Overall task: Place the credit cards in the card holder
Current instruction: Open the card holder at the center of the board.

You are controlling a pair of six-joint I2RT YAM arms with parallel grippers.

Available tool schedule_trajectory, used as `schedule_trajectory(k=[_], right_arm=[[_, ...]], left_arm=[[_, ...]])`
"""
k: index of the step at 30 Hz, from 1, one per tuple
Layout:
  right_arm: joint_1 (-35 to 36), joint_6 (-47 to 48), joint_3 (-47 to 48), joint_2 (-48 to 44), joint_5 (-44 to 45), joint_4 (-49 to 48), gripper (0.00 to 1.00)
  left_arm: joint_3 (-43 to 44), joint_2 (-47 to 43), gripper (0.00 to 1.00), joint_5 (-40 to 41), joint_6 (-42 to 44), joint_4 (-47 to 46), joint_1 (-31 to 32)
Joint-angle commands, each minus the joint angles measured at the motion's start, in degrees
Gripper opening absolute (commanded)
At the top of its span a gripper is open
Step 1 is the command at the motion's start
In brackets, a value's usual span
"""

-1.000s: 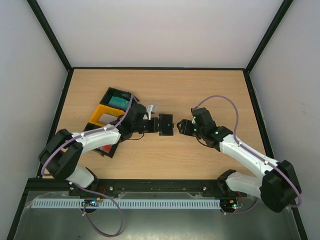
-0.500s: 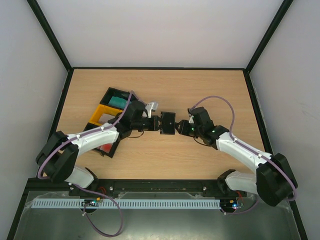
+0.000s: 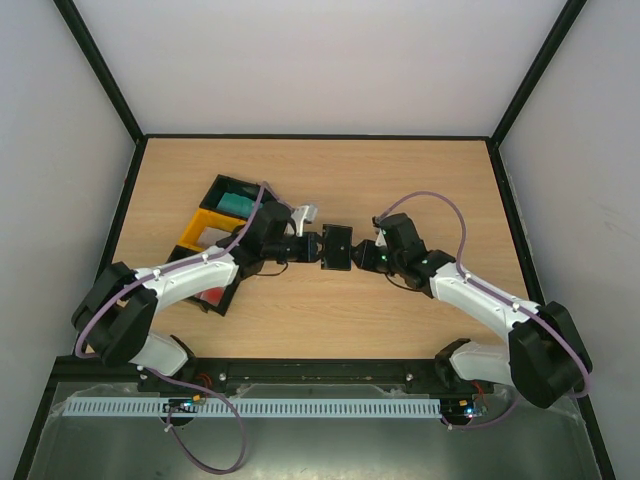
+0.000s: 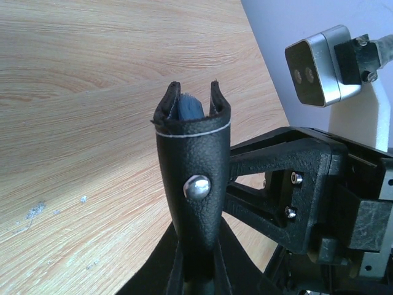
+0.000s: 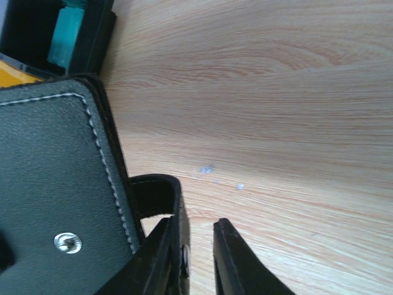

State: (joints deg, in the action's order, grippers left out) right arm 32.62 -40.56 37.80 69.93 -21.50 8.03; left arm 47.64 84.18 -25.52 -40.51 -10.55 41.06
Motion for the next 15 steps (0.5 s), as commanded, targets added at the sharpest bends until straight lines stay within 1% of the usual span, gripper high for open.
schedule_trajectory(k=[1, 2, 4, 7, 10, 11, 13, 15], right_arm=[[-0.10, 0.33, 0.33, 0.23, -3.01, -4.26, 0.12], [-0.10, 0.23, 0.12, 0.21, -3.32, -4.36, 0.06], [-0.10, 0.13, -0.14, -0.15, -3.23, -3.85, 0.02], [-0.10, 0.37, -0.28, -1.13, -2.47, -1.42, 0.02], [-0.10, 0.43, -0.47, -1.96, -1.89, 1.81, 0.02], [-0.15, 0.35, -0.47, -1.87, -2.05, 2.97, 0.02], [-0.10, 0.06, -0.53, -1.03, -3.07, 5.19, 0.02], [-0.10, 0.06, -0.55, 0.19, -4.55, 7.11, 0.02]], left_arm=[[1.06, 0.32, 0.02, -0.78, -0.18, -0.97, -0.28], [1.05, 0.41, 0.03, -0.64, -0.26, -0.97, -0.28], [1.05, 0.71, 0.04, -0.19, -0.42, -0.69, -0.28], [0.88, 1.75, 0.17, 1.34, -1.32, 0.66, -0.28], [-0.13, 3.35, 0.36, 2.24, -2.20, 1.18, -0.23], [-0.63, 4.09, 0.40, 2.67, -2.73, 1.29, -0.21], [-1.50, 5.90, 0.47, 3.20, -3.73, 1.60, -0.19], [-2.53, 7.93, 0.51, 3.28, -4.62, 1.34, -0.19]])
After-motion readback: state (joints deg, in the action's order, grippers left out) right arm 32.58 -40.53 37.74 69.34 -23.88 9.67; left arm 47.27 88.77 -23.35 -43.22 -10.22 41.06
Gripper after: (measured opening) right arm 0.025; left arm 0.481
